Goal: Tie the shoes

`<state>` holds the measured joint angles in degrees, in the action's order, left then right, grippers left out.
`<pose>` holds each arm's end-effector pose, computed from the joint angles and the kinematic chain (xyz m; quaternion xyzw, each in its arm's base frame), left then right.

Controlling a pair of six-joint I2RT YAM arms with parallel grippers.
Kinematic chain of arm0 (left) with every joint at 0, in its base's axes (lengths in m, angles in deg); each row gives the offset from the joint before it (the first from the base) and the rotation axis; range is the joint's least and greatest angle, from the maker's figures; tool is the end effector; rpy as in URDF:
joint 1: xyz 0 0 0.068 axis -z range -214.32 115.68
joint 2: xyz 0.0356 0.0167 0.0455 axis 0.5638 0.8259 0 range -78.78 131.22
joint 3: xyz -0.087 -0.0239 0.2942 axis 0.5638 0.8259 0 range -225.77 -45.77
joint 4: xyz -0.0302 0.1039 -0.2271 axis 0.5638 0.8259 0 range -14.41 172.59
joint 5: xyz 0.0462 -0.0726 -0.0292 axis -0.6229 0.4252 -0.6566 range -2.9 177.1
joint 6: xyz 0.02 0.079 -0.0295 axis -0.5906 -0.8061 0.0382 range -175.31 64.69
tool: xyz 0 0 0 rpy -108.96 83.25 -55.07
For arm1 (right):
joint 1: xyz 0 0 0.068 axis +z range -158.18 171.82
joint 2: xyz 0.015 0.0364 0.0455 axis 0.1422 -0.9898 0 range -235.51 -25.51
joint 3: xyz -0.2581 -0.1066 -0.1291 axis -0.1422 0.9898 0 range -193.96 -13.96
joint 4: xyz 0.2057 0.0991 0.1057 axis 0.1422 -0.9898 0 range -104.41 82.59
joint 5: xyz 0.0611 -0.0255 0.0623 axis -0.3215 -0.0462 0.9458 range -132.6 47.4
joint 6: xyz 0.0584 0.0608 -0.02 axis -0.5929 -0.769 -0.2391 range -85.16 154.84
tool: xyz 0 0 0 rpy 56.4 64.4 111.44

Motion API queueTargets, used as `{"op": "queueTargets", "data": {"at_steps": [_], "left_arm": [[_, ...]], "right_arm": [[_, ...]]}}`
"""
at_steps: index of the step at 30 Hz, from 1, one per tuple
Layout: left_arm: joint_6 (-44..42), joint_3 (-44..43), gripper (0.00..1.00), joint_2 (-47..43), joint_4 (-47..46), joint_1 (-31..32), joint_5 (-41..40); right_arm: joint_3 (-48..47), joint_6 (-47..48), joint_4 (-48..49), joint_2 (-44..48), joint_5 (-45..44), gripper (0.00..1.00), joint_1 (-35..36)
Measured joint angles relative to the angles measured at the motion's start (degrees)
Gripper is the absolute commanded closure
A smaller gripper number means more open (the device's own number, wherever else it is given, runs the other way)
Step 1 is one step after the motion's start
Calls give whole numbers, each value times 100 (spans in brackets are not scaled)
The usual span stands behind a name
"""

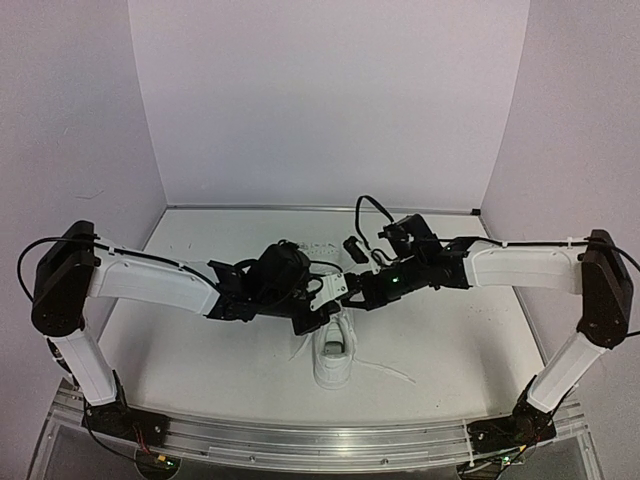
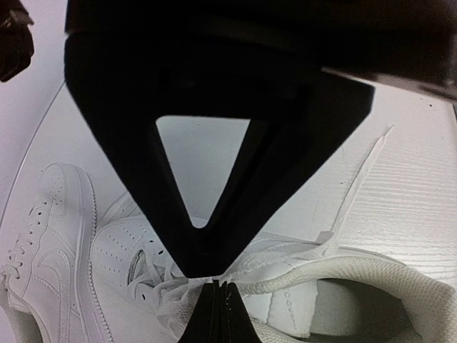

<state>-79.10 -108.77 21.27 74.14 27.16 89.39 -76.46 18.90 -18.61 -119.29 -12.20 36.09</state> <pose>0.1968 -0.3687 0.2279 0.6090 0.6480 -0.1645 0.4268 0.2412 0.2892 0.2476 -0.3185 0.8306 0.4026 0.2160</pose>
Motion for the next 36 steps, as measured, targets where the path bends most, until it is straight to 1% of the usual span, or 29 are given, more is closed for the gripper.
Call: {"op": "queueTargets", "data": {"at_steps": [12, 23, 24, 26, 33, 35, 36], "left_arm": [[529, 0, 100, 121, -114, -171, 78], [841, 156, 100, 198, -622, -214, 439], [882, 183, 100, 214, -700, -226, 483], [929, 256, 100, 235, -867, -248, 557], [1043, 447, 100, 241, -1314, -325, 774], [1044, 459, 100, 241, -1367, -333, 816], [1044, 459, 100, 243, -1378, -333, 824]], "right_arm": [[283, -288, 439, 81, 234, 100, -21], [375, -529, 726, 81, 380, 100, -32], [392, -539, 747, 81, 384, 98, -35], [444, -558, 804, 81, 400, 91, -44], [716, -668, 858, 329, 478, 63, -79], [774, -688, 857, 498, 489, 57, -129], [798, -708, 858, 596, 486, 57, -174]]}}
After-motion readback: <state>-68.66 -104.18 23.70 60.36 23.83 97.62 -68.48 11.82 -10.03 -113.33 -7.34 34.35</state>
